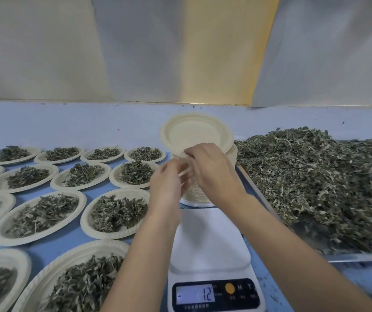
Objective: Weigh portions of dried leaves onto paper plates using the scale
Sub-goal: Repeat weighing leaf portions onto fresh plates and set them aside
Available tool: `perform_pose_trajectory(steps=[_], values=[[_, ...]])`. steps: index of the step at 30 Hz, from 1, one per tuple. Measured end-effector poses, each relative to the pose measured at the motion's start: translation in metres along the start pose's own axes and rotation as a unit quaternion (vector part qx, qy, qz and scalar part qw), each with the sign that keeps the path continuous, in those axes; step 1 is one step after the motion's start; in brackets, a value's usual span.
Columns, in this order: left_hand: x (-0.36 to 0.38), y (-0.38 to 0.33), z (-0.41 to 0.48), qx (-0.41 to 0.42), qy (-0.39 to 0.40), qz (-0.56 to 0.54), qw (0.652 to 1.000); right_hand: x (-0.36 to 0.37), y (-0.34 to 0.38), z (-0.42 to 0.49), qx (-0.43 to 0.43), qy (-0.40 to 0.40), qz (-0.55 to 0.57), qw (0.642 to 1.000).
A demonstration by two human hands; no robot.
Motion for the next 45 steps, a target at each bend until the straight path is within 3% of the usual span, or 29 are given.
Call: perform_pose_trajectory(steps=[8,10,13,17,19,25,37,45], values=[[-0.024,-0.020,0.001,0.071,-0.057,0.076,0.993,-0.014,0.029,-0.028,-0.063,-0.029,0.011,0.998],[-0.025,-0.023,0.000,0.065,-0.050,0.107,0.991,-0.023,0.019,-0.030,-0.009,-0.051,0.042,0.998],[-0.025,-0.027,-0.004,0.051,-0.026,0.151,0.987,-0.045,-0.019,-0.036,0.141,-0.102,0.076,0.982],[-0.018,-0.029,-0.014,0.037,0.041,0.183,0.982,-0.061,-0.079,-0.064,0.362,-0.137,0.188,0.903],[-0.019,-0.032,-0.020,0.038,0.057,0.204,0.977,-0.064,-0.090,-0.077,0.406,-0.161,0.256,0.862],[-0.048,-0.049,-0.026,0.048,-0.040,0.354,0.933,-0.065,-0.101,-0.107,0.455,-0.202,0.276,0.822],[-0.069,-0.016,-0.022,-0.105,-0.003,0.434,0.895,-0.026,-0.111,-0.132,0.495,-0.065,0.175,0.848],[-0.074,-0.002,-0.016,-0.127,0.010,0.457,0.880,-0.018,-0.109,-0.136,0.483,-0.022,0.138,0.864]])
Point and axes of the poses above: each hand's wrist, its own z-axis towards the middle knuckle, its own x-axis out of the palm, y = z × x, the point moved 10 cm from there along z, towards the middle knuckle
